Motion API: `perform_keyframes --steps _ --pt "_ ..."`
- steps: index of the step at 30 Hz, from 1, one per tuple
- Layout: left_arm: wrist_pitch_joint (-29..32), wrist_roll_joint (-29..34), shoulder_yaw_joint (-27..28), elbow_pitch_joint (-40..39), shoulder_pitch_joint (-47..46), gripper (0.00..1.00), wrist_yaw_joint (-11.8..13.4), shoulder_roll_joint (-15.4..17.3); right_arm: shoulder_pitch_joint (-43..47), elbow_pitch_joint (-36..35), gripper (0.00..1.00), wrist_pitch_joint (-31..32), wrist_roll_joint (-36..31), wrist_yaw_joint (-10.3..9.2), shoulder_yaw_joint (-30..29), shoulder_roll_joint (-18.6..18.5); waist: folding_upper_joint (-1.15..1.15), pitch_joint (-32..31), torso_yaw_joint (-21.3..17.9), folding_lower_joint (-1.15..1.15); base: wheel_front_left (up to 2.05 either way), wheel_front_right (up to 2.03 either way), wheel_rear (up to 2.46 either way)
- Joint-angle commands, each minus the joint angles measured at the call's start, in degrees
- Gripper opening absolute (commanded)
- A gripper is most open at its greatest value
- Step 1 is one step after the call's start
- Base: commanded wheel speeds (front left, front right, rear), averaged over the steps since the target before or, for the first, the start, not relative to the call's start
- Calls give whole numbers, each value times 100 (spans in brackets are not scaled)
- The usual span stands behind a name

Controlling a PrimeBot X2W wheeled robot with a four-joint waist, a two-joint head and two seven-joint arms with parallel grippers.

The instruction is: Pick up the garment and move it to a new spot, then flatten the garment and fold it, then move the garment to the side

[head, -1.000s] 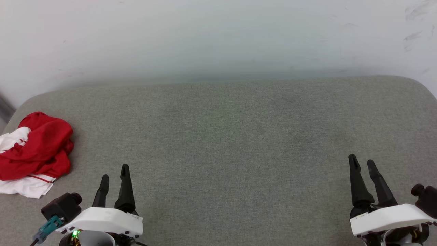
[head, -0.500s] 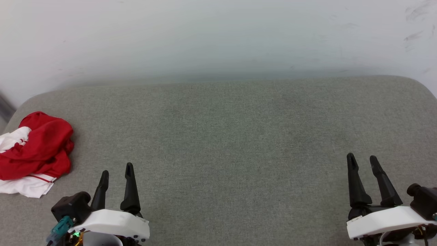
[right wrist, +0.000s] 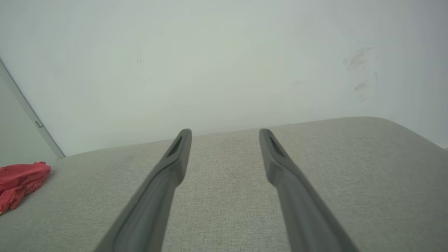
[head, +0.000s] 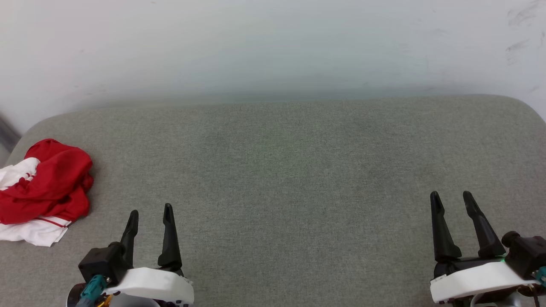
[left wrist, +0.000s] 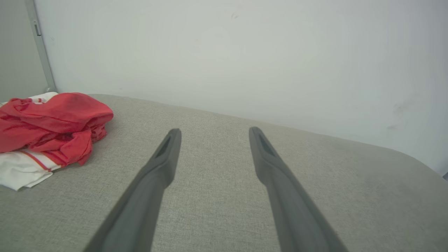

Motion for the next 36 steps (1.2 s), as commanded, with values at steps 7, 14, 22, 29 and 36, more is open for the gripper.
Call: perform_keyframes --steps 7,14,22,29,36 --pt "-122 423 -77 -99 80 100 48 15 70 -103 100 -120 -364 0 15 -2 0 0 0 0 0 0 0" --pt "-211 745 -89 -73 146 100 51 -7 125 -88 100 -207 -631 -1 53 -1 0 11 -3 0 0 0 0" --pt "-299 990 1 -68 213 100 -29 -95 203 -48 100 -301 -888 -1 115 0 0 11 -5 0 0 0 0" --pt "-377 1196 99 -69 284 100 -145 -201 257 -54 100 -375 -961 -1 102 1 0 13 -6 0 0 0 0" --pt "-451 1364 281 -24 327 100 -334 -303 297 -55 100 -449 -1034 -1 57 2 0 23 -1 -1 0 0 0"
